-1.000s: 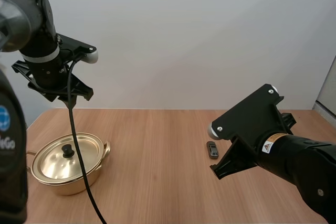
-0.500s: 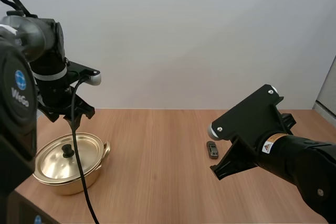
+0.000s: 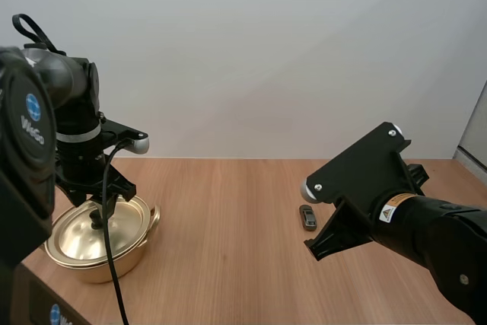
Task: Open the pot, put the car inside, and close it
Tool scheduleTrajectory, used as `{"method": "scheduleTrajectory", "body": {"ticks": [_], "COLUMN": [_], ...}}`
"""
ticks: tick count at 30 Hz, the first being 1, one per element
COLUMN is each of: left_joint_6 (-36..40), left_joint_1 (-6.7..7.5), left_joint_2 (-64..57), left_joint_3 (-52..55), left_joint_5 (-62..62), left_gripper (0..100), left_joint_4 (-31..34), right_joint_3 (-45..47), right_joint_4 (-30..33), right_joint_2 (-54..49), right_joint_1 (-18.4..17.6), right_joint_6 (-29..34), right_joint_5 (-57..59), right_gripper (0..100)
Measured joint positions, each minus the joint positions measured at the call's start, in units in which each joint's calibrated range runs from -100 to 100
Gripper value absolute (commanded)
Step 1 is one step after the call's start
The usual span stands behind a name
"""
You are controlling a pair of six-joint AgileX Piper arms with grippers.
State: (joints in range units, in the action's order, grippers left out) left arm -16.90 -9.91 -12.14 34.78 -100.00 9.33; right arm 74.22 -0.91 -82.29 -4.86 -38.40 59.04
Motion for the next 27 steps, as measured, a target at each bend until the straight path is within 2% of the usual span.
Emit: {"method": "scheduleTrajectory", "body": {"ticks": [5,9,10,12,13,15,16,21,27], "left_joint_6": [-0.73,-0.73,-0.73,-0.73,-0.73,-0.73,-0.73,0.10,1.09], "left_joint_1": [0.00,0.00,0.00,0.00,0.00,0.00,0.00,0.00,0.00], "left_joint_2": [2.16,3.58,3.69,3.84,3.84,3.84,3.84,3.38,-2.19], "left_joint_3": [2.20,2.46,2.46,2.46,2.46,2.46,2.46,2.31,-2.50], "left_joint_5": [0.00,0.19,0.00,0.00,0.00,0.00,0.00,0.31,12.92], "left_gripper": [79,70,66,49,37,7,0,0,0], "left_joint_4": [-2.03,-1.77,-1.77,-1.66,-1.66,-1.66,-1.50,-1.50,-5.52], "right_joint_3": [0.00,0.00,0.00,0.00,0.00,0.00,0.00,0.00,0.00], "right_joint_4": [0.00,0.00,0.00,0.00,0.00,0.00,0.00,0.11,0.37], "right_joint_2": [0.00,0.00,0.00,0.00,0.00,0.00,0.00,0.00,4.10], "right_joint_1": [0.00,0.00,0.00,0.00,0.00,0.00,0.00,0.07,2.10], "right_joint_6": [0.00,0.00,0.00,0.00,0.00,0.00,0.00,0.00,2.58], "right_joint_5": [0.00,0.17,0.17,0.17,0.17,0.17,0.17,-0.22,-8.52], "right_gripper": [0,0,0,0,0,0,0,0,0]}}
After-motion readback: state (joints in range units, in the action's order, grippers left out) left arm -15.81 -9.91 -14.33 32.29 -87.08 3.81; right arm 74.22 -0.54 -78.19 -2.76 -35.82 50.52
